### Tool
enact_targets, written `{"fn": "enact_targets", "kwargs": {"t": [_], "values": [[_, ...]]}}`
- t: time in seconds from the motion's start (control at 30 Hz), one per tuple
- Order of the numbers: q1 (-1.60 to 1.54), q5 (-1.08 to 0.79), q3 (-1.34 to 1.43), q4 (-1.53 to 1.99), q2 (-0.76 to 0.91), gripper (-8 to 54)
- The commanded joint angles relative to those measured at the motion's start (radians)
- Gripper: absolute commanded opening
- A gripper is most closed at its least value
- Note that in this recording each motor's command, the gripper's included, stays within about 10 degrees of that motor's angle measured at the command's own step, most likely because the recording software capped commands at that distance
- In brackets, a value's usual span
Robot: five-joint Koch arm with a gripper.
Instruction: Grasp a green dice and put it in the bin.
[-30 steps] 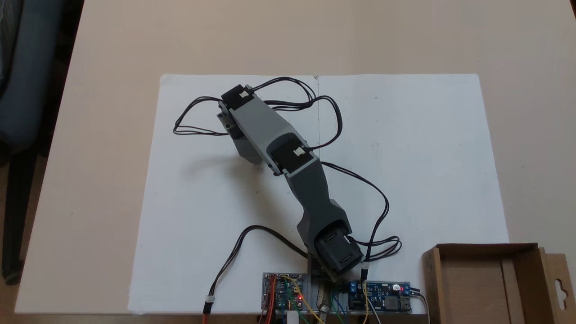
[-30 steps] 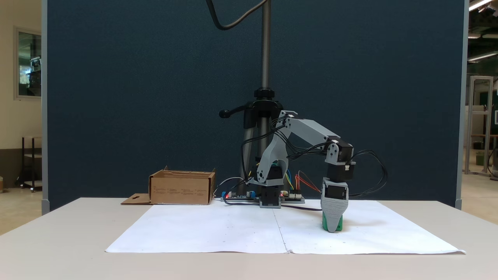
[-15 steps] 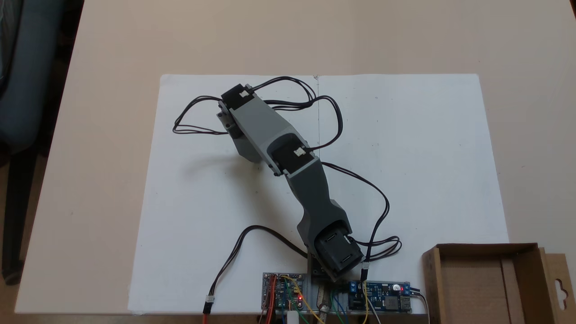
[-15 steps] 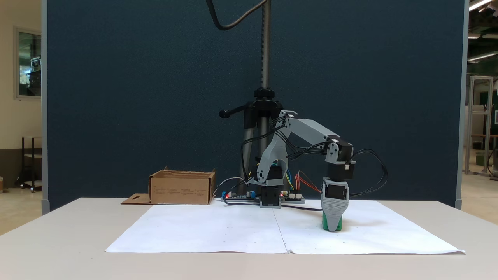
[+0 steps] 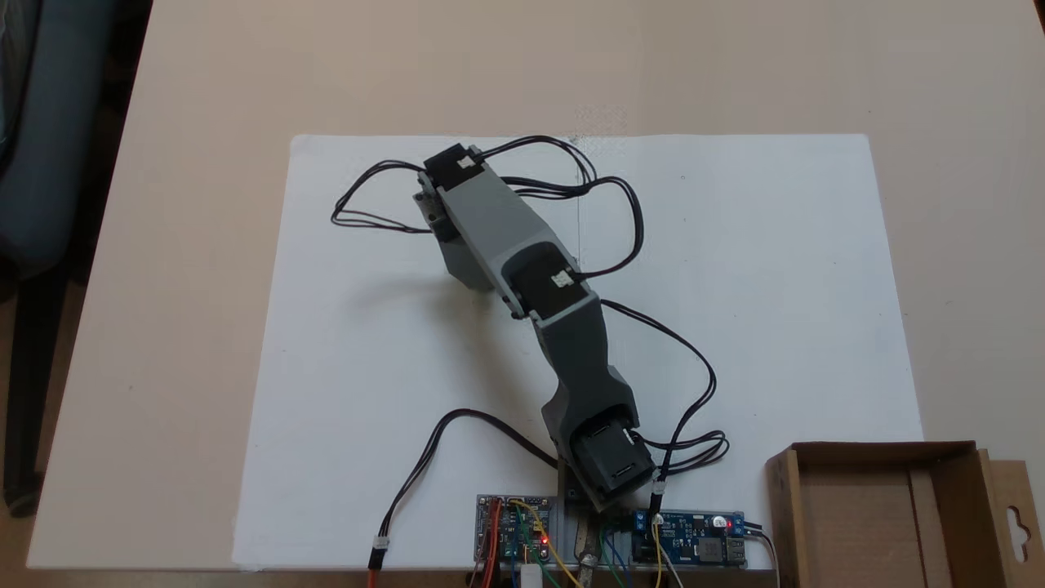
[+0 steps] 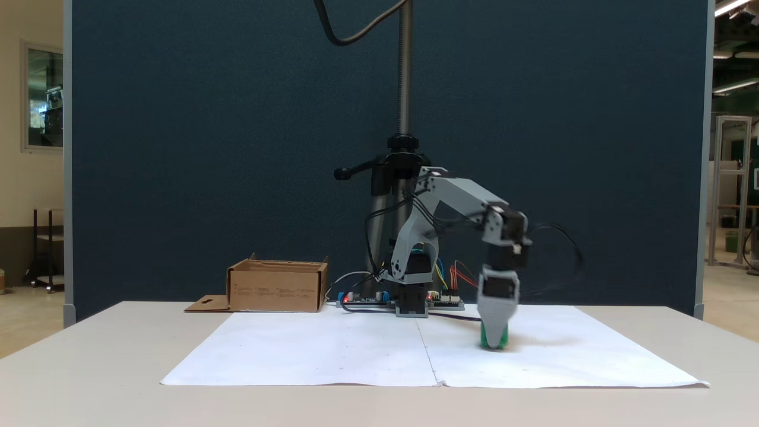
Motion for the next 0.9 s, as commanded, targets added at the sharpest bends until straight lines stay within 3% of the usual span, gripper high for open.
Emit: {"fn": "enact_targets", "kwargs": {"t": [0.0,0.3,0.87], "values": [[0.054,0.043,-0.006,0.069,0.118,12.1],[0.353,-0.114,-0.012,0.115,0.394,12.1],[1.031,-0.407,-0.227,0.133,0.431,12.1]]}}
